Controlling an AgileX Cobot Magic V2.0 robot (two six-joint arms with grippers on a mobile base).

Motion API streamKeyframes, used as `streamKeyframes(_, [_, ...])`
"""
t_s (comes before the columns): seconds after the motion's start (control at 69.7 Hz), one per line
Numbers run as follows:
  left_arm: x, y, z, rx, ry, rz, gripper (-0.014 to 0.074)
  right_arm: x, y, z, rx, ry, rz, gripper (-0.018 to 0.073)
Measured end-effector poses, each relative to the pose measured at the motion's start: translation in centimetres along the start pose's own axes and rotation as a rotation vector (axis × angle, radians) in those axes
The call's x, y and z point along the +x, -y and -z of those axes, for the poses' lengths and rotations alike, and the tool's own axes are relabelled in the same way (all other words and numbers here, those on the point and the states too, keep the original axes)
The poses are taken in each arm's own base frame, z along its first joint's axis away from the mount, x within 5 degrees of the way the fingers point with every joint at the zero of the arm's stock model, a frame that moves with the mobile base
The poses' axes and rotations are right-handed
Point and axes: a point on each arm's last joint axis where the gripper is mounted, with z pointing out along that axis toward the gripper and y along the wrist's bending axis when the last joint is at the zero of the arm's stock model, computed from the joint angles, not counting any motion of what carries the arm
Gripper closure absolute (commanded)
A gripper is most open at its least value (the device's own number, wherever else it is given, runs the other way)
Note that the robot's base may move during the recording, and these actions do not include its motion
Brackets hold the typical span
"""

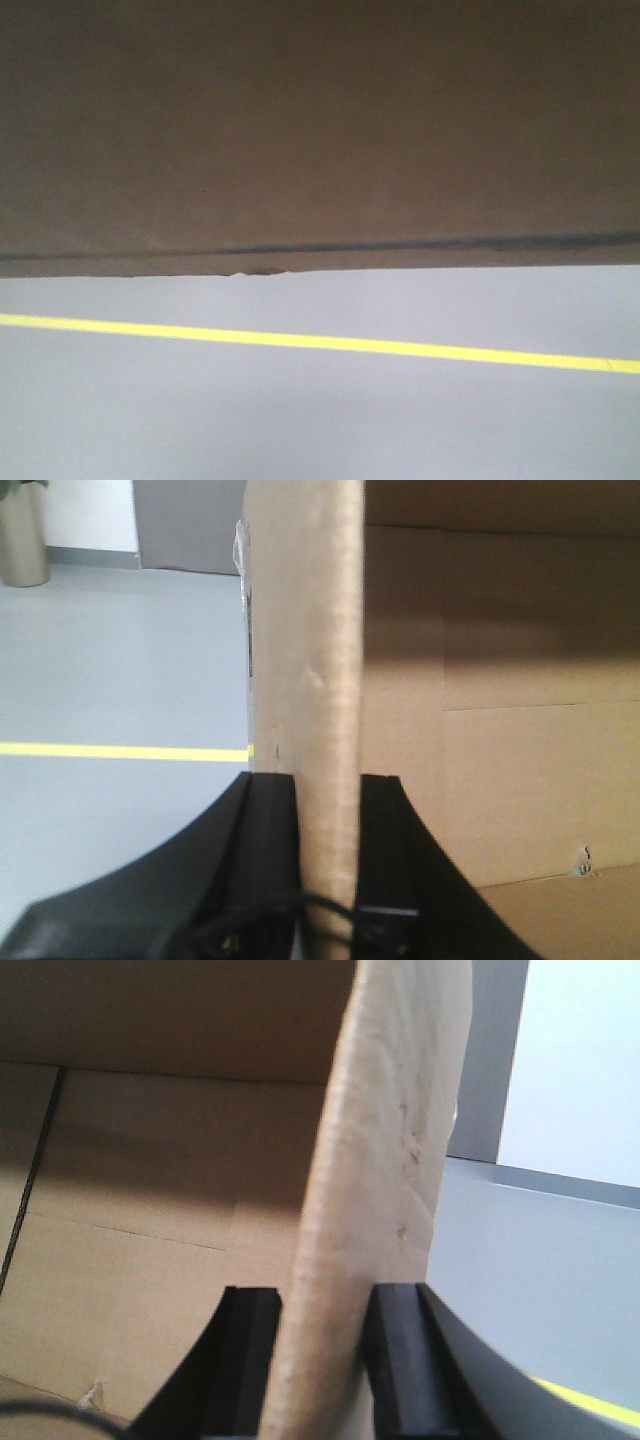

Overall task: Grab box from left shelf to table start
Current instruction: 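Drive across the floor carrying the box in both grippers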

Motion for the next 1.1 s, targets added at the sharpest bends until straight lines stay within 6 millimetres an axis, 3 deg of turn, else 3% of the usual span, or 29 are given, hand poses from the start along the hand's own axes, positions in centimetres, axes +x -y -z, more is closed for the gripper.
streamKeyframes(1.104, [0.00, 0.00, 0.00, 0.000, 0.000, 0.000, 0.0695, 0.00, 0.00, 0.00, 0.000, 0.000, 0.000, 0.0499])
